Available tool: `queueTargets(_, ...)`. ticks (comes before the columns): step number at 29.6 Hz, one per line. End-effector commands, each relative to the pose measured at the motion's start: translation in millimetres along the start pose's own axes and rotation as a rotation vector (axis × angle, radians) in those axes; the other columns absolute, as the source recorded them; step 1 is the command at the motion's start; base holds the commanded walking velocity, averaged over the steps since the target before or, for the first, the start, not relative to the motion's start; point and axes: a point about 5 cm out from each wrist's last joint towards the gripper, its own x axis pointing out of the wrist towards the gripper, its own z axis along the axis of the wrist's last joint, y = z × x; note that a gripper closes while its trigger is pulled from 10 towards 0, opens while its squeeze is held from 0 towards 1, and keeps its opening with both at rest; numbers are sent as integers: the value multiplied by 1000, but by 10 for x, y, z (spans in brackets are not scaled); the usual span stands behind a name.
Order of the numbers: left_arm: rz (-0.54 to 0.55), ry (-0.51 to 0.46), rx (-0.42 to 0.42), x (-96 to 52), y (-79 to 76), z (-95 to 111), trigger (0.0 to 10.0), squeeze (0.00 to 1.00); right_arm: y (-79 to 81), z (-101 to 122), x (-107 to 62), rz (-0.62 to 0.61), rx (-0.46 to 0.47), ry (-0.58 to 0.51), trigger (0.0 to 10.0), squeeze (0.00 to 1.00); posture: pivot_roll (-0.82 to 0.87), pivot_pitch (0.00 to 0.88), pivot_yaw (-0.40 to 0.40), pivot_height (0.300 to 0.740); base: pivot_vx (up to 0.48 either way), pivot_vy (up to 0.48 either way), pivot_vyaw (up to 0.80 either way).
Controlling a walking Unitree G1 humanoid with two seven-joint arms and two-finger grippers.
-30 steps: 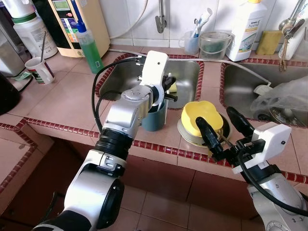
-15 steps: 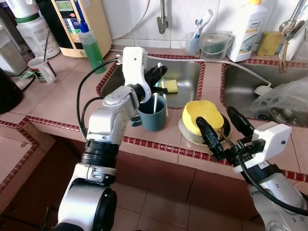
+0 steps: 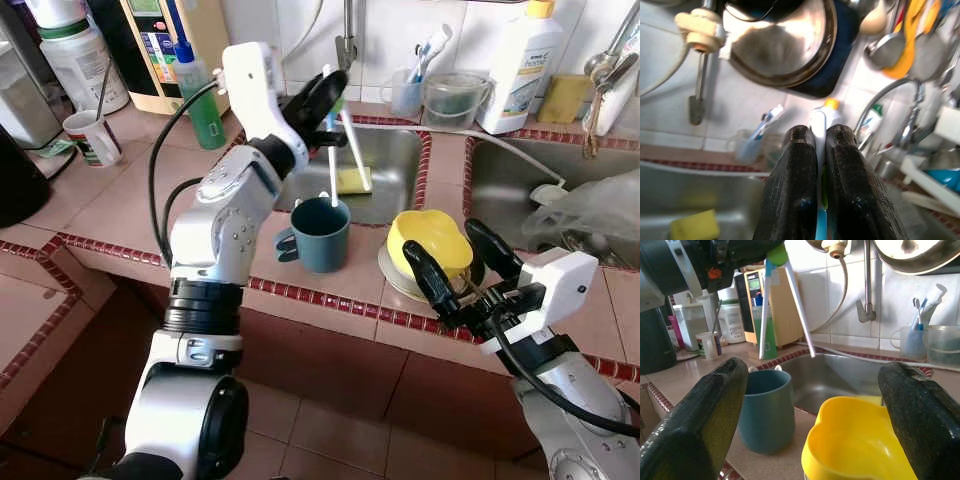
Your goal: Kitchen organization
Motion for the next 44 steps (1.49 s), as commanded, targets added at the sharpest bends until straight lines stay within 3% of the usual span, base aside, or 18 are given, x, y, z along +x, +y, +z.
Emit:
queueTargets(1, -41, -49, 17, 53, -87, 130, 10000, 0, 5, 11, 27, 15, 3, -11, 10000, 0, 21, 52, 78, 740, 0, 0, 0)
queueTargets(7, -42, -81, 85, 64, -51, 93, 10000, 0, -21, 60, 147, -21, 21, -76, 10000, 0, 25, 39, 69, 740, 0, 0, 0)
queueTargets(15, 25, -44, 227, -100, 265, -33, 10000, 0, -115, 148, 266, -125, 31, -167, 10000, 0, 48, 20, 49, 740, 0, 0, 0)
queueTargets(33, 9, -58, 202, 10, 361, 1, 10000, 0, -83, 148, 306, -114, 45, -188, 10000, 0, 42, 24, 60, 740, 0, 0, 0)
queueTargets(44, -20, -55, 200, 58, 317, -33, 10000, 0, -97, 179, 281, -122, 37, -192, 10000, 0, 21, 30, 67, 740, 352, 0, 0)
